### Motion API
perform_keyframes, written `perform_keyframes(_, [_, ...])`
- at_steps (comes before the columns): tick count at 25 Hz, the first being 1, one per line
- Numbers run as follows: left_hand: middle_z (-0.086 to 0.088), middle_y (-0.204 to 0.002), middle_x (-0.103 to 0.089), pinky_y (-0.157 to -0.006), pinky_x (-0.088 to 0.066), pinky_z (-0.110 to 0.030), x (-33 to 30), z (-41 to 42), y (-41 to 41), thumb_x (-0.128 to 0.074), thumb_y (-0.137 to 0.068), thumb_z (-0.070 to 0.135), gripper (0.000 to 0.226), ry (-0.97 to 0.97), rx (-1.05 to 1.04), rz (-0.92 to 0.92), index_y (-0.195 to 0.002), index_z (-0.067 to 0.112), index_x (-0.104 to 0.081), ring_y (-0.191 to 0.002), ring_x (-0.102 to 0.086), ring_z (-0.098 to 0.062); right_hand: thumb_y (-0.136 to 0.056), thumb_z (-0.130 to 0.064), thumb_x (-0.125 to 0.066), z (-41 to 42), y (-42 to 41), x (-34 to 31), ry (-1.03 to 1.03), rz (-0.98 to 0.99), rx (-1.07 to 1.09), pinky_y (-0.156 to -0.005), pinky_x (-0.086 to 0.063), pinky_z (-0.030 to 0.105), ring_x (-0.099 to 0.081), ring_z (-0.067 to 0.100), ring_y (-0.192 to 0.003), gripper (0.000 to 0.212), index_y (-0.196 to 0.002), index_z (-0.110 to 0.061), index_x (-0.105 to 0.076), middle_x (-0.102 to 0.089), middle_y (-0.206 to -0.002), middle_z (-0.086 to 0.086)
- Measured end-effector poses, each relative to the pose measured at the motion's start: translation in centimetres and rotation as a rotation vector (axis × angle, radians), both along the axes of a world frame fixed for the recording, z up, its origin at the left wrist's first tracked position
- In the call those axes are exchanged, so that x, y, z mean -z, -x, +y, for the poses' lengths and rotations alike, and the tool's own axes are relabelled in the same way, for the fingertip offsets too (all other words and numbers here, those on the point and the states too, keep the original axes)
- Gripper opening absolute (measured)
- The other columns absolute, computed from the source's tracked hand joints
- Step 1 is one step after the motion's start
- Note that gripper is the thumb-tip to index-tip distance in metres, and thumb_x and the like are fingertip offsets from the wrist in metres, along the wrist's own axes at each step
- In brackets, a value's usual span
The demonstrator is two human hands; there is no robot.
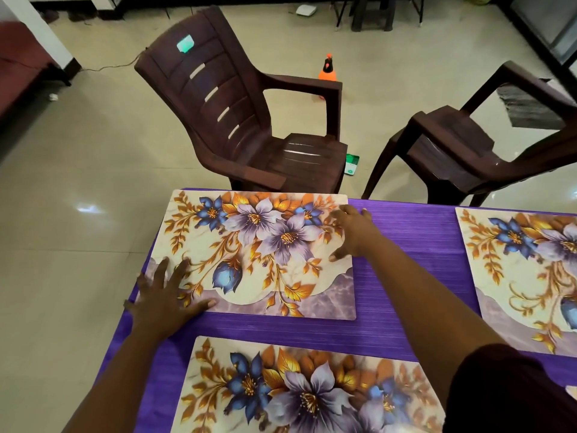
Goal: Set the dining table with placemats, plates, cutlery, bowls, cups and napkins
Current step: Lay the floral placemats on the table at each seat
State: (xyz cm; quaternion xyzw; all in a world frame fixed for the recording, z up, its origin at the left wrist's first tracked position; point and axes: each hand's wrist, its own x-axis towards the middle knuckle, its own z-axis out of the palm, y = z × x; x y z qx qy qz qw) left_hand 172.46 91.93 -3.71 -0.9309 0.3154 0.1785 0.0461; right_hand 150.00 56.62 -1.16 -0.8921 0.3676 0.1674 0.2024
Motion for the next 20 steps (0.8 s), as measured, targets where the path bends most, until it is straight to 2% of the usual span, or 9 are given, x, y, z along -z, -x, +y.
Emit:
perform_keyframes(3, [0.002, -0.163, 0.003, -0.104, -0.019, -0.075, 0.0, -0.2, -0.1, -0.008, -0.035, 0.106, 0.133, 0.019, 0.001, 0.011, -0.152, 0.043, 0.003, -0.146, -0.002, -0.043, -0.063, -0.045, -0.087, 0.0, 0.1, -0.1, 0.006, -0.007, 0.008, -0.120, -0.009, 0.052, -0.013, 0.037, -0.147, 0.109, -0.150, -0.020, -0.027, -0.019, -0.159, 0.007])
perform_keyframes(8, [0.003, -0.163, 0.005, -0.104, -0.020, -0.075, -0.3, -0.3, -0.1, -0.020, -0.044, 0.101, 0.125, 0.004, -0.002, 0.021, -0.151, 0.044, 0.007, -0.146, 0.000, -0.043, -0.066, -0.043, -0.086, 0.2, 0.1, -0.6, 0.007, -0.004, -0.003, -0.121, -0.003, 0.049, -0.013, 0.033, -0.147, 0.104, -0.150, -0.019, -0.028, -0.019, -0.159, 0.009])
perform_keyframes(11, [0.002, -0.163, 0.007, -0.105, -0.019, -0.074, -0.1, -0.3, -0.5, -0.005, -0.034, 0.106, 0.133, 0.015, 0.000, 0.023, -0.151, 0.044, 0.007, -0.146, 0.001, -0.043, -0.065, -0.042, -0.086, 0.3, 0.2, -0.6, 0.002, -0.022, 0.011, -0.121, -0.004, 0.048, -0.013, 0.035, -0.147, 0.104, -0.149, -0.019, -0.029, -0.020, -0.159, 0.009])
perform_keyframes(13, [0.002, -0.163, 0.007, -0.104, -0.020, -0.074, -0.1, -0.3, -0.6, -0.004, -0.033, 0.106, 0.133, 0.009, -0.001, 0.028, -0.151, 0.044, 0.008, -0.146, 0.001, -0.043, -0.065, -0.042, -0.086, 0.3, 0.3, -0.6, -0.004, -0.016, 0.017, -0.121, -0.007, 0.049, -0.011, 0.037, -0.147, 0.105, -0.150, -0.019, -0.029, -0.019, -0.159, 0.008])
perform_keyframes(17, [0.001, -0.163, 0.006, -0.104, -0.020, -0.074, -0.4, -0.5, -0.1, -0.029, -0.050, 0.098, 0.122, -0.030, -0.008, 0.016, -0.153, 0.041, 0.006, -0.145, -0.002, -0.045, -0.067, -0.043, -0.085, 1.1, 0.5, -0.4, -0.001, 0.000, 0.076, -0.120, -0.017, 0.050, -0.010, 0.040, -0.146, 0.107, -0.152, -0.021, -0.024, -0.013, -0.160, 0.011])
perform_keyframes(20, [-0.002, -0.163, 0.012, -0.105, -0.013, -0.075, -1.1, -1.6, -0.1, -0.034, -0.062, 0.091, 0.114, -0.138, 0.002, 0.022, -0.152, 0.038, 0.013, -0.144, 0.005, -0.049, -0.078, -0.044, -0.076, 3.6, 1.3, -1.3, 0.161, 0.029, 0.105, -0.112, -0.028, 0.050, -0.013, 0.043, -0.144, 0.096, -0.152, -0.022, -0.018, -0.005, -0.160, 0.013])
